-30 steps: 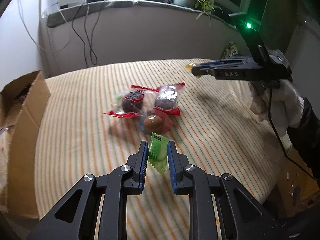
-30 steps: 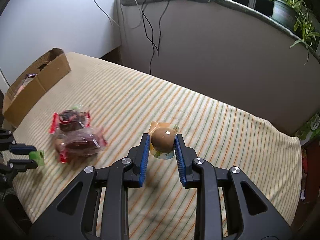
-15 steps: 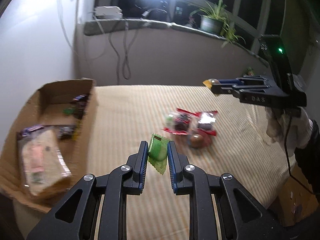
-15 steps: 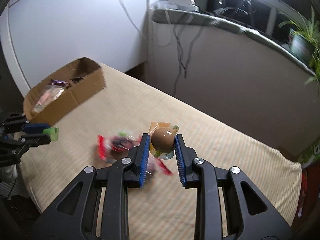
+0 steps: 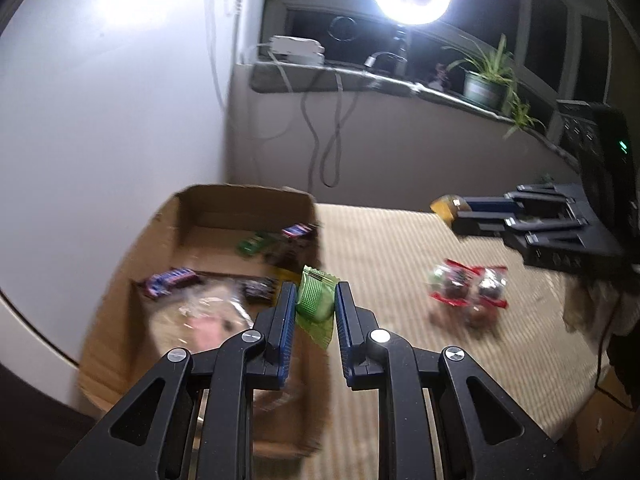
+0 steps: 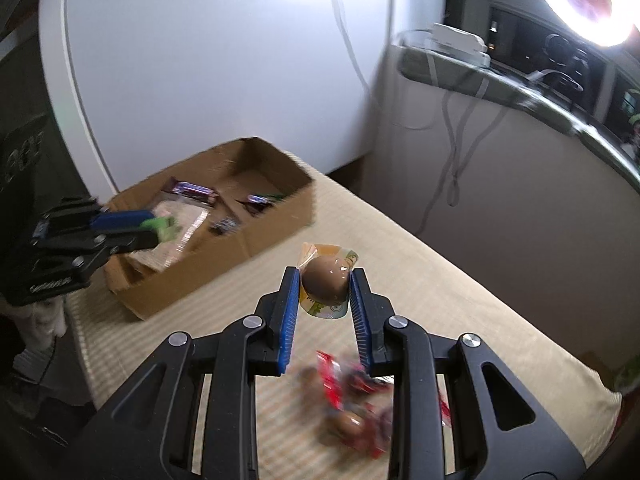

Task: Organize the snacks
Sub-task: 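Carry the egg and green candy into the box and open both grippers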

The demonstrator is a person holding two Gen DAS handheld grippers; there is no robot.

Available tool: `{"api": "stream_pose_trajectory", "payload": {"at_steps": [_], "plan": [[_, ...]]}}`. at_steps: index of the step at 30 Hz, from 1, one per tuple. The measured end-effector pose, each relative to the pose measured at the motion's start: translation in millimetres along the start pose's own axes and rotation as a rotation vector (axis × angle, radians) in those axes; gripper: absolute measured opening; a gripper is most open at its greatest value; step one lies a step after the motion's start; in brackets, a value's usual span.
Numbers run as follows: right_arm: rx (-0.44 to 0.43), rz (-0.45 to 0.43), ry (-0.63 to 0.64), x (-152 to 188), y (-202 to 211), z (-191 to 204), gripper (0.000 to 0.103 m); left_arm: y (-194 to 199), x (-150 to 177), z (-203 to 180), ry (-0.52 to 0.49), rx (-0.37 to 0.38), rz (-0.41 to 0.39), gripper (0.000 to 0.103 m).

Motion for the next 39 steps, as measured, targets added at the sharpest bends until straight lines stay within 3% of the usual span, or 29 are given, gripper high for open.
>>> {"api": "stream_pose_trajectory", "payload": {"at_steps": [7,19,35,39], "plan": [[-0.073,-0.006,0.061,-20.8,-15.3,48.1,0.026,-4.1,-13.6,32.2,0.037,-0.047,-0.016,0.018],[-0.179,0.023,0.128,-32.0,-48.1,107.1,0.026,-19.2,-29.0,54.9,0.053,-0.097,-0.013,0.018],[-0.250,0.062,0.157,-25.5,-72.9,131.4,0.032,-26.0,-38.8,70.6,0.070,-0.144,-0.012,0.020],[-0.243,0.052,0.164,-24.2,-73.8,133.2,0.041,-26.2,-40.6,72.7,0.080,-0.148,-0.014,0.031]]}}
Point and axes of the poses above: each gripper's, at about its wrist camera, not at the fingertips, and y roughly against the way its jaws point, z to its left, x to its underside, the point moved 7 cm from there along -y, roughly the way its jaws point, and after that the axes turned 8 degrees about x, right-handed, at the moved point
